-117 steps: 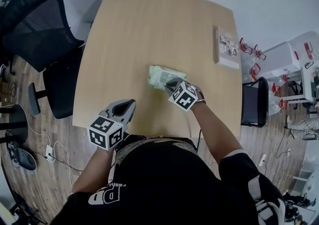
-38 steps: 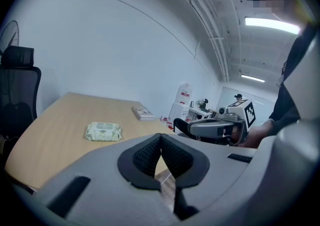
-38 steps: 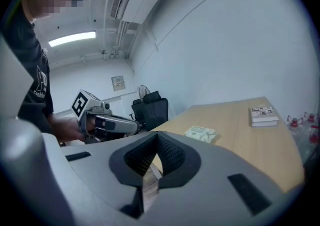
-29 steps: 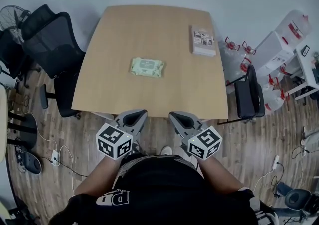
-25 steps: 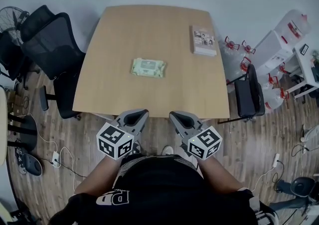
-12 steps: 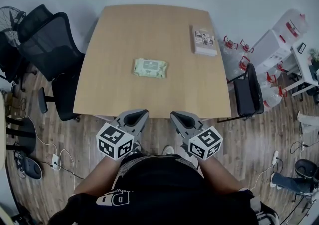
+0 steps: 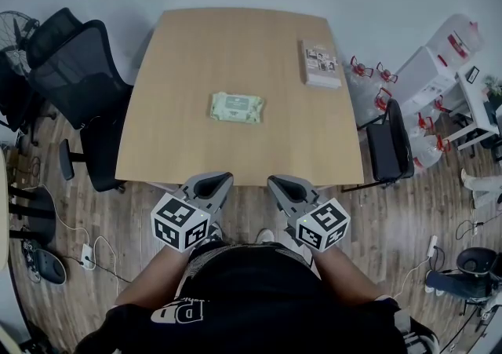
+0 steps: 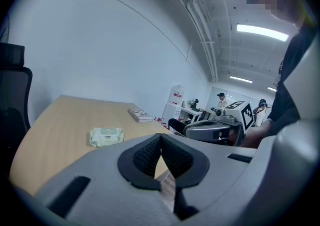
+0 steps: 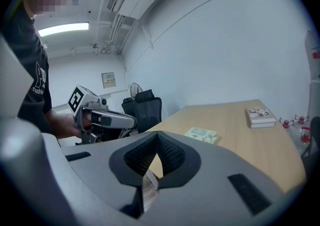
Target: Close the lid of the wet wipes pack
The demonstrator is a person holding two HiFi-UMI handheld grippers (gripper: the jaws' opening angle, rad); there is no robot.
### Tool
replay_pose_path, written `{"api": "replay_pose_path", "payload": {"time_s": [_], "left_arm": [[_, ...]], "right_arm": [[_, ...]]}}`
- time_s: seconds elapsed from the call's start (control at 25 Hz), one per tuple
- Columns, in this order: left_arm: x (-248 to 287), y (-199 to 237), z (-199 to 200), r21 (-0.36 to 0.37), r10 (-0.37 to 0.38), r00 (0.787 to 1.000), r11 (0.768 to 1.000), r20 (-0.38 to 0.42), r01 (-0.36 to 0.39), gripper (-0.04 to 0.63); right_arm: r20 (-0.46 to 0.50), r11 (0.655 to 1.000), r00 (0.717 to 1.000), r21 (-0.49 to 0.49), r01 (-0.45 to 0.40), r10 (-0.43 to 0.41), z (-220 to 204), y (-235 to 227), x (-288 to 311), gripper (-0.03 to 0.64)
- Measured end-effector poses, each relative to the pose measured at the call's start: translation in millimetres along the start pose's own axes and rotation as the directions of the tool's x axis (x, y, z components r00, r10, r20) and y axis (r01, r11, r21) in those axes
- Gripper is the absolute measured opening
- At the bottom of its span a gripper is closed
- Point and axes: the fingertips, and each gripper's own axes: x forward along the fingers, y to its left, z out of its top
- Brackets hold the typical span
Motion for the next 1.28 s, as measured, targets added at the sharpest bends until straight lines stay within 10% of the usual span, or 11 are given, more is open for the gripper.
{"api": "replay_pose_path", "payload": {"time_s": [1.28], "left_arm": [[-1.3, 11.0, -6.2, -0.015, -0.008, 1.0, 1.0, -0.003, 0.008, 0.017]], "right_arm": [[-0.012, 1.0, 1.0, 0.006, 0.017, -0.016, -6.4, 3.1, 7.9, 0.005]]}}
